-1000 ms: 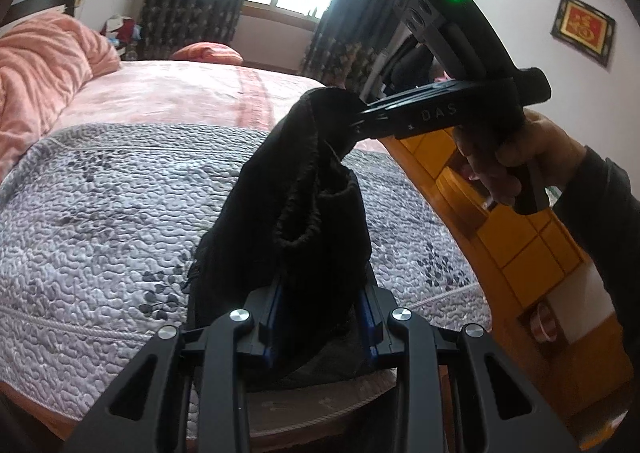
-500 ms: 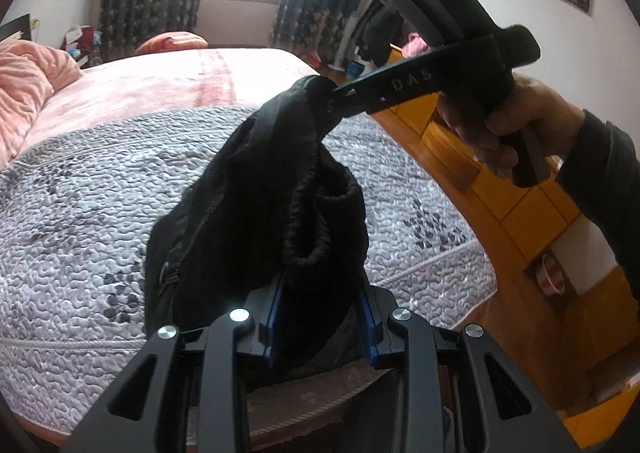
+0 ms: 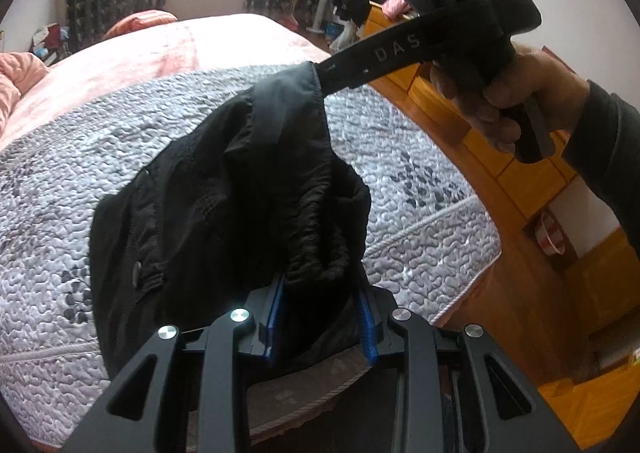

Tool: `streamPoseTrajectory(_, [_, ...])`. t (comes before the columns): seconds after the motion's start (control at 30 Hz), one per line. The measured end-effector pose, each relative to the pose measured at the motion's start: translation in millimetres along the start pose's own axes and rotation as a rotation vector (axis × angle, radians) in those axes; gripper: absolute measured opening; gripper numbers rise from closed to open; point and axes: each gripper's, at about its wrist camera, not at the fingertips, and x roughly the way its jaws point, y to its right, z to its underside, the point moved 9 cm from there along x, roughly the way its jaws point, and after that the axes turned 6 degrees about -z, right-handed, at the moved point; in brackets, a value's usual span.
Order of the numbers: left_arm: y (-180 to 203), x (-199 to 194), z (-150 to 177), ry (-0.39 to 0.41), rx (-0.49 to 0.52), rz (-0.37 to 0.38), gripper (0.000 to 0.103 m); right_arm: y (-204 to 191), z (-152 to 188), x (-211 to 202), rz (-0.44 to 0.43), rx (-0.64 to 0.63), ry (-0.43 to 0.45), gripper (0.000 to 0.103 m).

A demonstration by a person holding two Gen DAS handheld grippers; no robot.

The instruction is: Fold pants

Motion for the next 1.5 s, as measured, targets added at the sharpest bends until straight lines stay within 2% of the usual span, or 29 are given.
streamPoseTrajectory(0.43, [15.2, 57.8, 22.2, -0.123, 0.038, 0.025, 0.031, 42.0, 49.1, 28.3, -0.016, 0.065, -0.002, 0.025])
streamPoseTrajectory(0.7, [17.1, 77.1, 32.0, -0.167, 0.046, 0.028, 0.031, 58.0, 65.9, 39.9, -0.033, 0.109, 0.012, 0.025])
streamPoseTrajectory(1.03, [21.4, 90.6, 40.2, -0.196, 0.046, 0.031, 0.031, 65.1, 78.8, 46.8, -0.009, 0.135, 0.012, 0.025])
streamPoseTrajectory(1.37, [21.3, 105.4, 51.2, -0.228, 0.035, 0.032, 0.031, 73.1, 95.8, 52.7, 0.143, 0.167, -0.006, 0.031])
streamPoseTrajectory(1.47, [19.1, 105.6, 55.2, -0.244, 0.007, 0.053, 0.036, 80.3, 105.9, 43.7, 0.206, 0.225, -0.001, 0.035])
streamPoseTrajectory(1.5, [19.4, 104.4, 56.5, -0.248, -0.004, 0.065, 0.043, 85.0, 111.2, 37.6, 0.231, 0.262, 0.004, 0.035])
